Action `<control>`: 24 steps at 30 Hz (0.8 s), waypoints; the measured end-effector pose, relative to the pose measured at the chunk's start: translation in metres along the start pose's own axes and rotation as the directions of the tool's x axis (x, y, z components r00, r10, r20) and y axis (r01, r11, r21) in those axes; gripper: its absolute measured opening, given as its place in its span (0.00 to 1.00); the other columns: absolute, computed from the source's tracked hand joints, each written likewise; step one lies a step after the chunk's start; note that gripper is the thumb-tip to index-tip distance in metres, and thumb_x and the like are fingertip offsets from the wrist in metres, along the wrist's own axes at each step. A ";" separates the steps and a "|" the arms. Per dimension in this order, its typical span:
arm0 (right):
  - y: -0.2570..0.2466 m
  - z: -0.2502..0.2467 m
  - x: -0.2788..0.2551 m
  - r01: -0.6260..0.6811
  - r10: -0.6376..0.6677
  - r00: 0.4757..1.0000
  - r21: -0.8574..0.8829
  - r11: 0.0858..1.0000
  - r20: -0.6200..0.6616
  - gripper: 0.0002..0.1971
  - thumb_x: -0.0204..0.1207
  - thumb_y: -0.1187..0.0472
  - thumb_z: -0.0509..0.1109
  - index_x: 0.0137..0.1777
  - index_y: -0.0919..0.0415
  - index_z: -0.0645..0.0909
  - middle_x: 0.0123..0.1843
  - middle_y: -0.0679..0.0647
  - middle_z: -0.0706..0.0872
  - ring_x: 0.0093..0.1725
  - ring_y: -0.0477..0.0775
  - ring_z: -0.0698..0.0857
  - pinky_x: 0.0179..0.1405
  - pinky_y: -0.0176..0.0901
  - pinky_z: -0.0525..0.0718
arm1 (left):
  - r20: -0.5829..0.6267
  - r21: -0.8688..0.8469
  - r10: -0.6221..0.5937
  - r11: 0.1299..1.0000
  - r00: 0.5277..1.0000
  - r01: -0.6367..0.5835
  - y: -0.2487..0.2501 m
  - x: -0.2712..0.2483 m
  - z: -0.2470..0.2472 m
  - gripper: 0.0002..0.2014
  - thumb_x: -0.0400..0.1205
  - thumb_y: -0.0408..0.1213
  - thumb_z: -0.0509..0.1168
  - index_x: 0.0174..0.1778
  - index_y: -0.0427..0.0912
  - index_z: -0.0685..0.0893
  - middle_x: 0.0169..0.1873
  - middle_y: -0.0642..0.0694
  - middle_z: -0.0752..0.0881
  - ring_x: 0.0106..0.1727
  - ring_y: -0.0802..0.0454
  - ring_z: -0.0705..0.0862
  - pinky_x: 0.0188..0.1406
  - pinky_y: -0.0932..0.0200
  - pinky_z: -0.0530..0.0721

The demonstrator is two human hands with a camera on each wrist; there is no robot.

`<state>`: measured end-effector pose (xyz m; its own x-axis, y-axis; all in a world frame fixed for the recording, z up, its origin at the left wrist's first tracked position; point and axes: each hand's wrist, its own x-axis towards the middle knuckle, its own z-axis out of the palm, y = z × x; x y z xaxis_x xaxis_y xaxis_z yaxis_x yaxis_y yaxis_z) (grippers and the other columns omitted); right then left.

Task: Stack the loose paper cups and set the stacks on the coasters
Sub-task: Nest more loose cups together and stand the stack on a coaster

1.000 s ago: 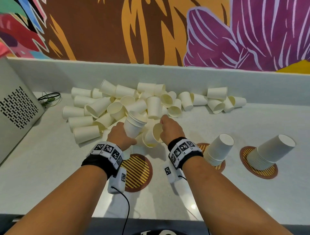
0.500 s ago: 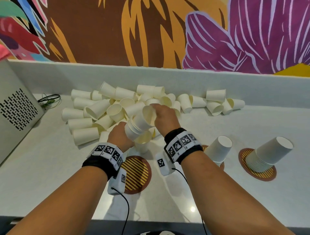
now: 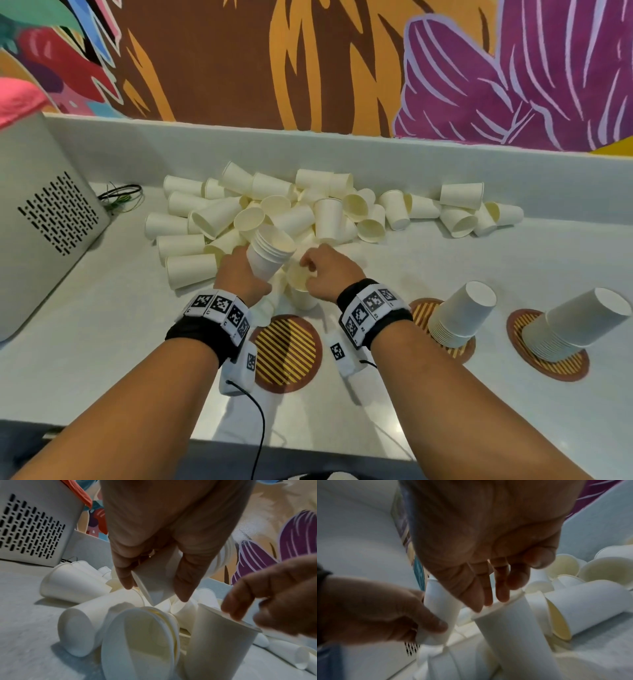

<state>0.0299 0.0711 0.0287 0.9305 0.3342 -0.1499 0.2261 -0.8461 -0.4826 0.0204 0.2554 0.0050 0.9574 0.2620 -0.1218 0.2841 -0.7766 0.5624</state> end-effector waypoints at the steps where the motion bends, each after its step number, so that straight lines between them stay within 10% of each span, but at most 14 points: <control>1: 0.000 0.003 -0.002 0.008 0.001 0.996 -0.106 0.994 0.084 0.18 0.73 0.58 0.66 0.64 0.53 0.77 0.62 0.54 0.73 0.57 0.58 0.81 0.60 0.54 0.81 | -0.003 0.010 -0.018 1.000 1.000 0.018 -0.002 0.001 -0.001 0.29 0.58 0.38 0.79 0.54 0.39 0.79 0.46 0.40 0.85 0.46 0.41 0.85 0.37 0.56 0.78; 4: 0.005 0.015 -0.005 0.027 0.013 0.991 -0.289 0.957 0.135 0.15 0.77 0.53 0.64 0.59 0.59 0.81 0.59 0.57 0.72 0.55 0.63 0.81 0.56 0.53 0.82 | -0.011 0.029 -0.055 0.998 0.998 0.055 -0.003 0.004 -0.001 0.29 0.59 0.37 0.79 0.55 0.39 0.78 0.48 0.40 0.84 0.47 0.39 0.85 0.38 0.54 0.79; 9: 0.008 -0.009 0.001 -0.016 -0.008 0.990 -0.174 0.985 -0.139 0.11 0.82 0.56 0.60 0.55 0.61 0.81 0.54 0.59 0.80 0.54 0.62 0.83 0.49 0.50 0.80 | -0.015 0.092 -0.107 0.990 0.994 0.108 -0.001 0.006 0.000 0.30 0.62 0.37 0.76 0.59 0.41 0.74 0.54 0.38 0.82 0.55 0.34 0.83 0.54 0.41 0.84; 15: -0.008 -0.061 0.000 -0.074 0.054 0.827 -0.013 0.997 -0.560 0.13 0.85 0.57 0.54 0.54 0.60 0.80 0.47 0.53 0.81 0.45 0.55 0.78 0.39 0.43 0.69 | 0.053 0.116 -0.119 0.987 0.992 0.112 0.012 -0.001 0.000 0.32 0.68 0.36 0.77 0.66 0.40 0.71 0.60 0.38 0.78 0.63 0.35 0.80 0.58 0.44 0.80; 21: -0.024 -0.039 0.001 0.128 -0.093 0.962 0.121 0.984 -0.256 0.15 0.84 0.62 0.56 0.62 0.62 0.82 0.56 0.60 0.87 0.57 0.61 0.83 0.55 0.46 0.79 | 0.118 -0.019 0.079 0.997 0.990 -0.077 0.032 -0.012 -0.005 0.20 0.65 0.33 0.79 0.46 0.41 0.75 0.44 0.42 0.83 0.43 0.44 0.81 0.40 0.55 0.78; 24: -0.013 -0.030 0.007 0.102 -0.029 0.946 0.211 0.972 -0.323 0.20 0.79 0.72 0.57 0.68 0.61 0.78 0.62 0.59 0.84 0.62 0.58 0.82 0.63 0.48 0.78 | 0.115 -0.045 0.076 0.996 0.990 -0.071 0.030 -0.013 -0.008 0.19 0.66 0.31 0.78 0.45 0.41 0.75 0.41 0.43 0.82 0.43 0.44 0.82 0.40 0.55 0.78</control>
<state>0.0421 0.0719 0.0597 0.9667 0.2071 0.1507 0.2540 -0.7009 -0.6665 0.0162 0.2330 0.0300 0.9758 0.1347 -0.1722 0.2127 -0.7667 0.6057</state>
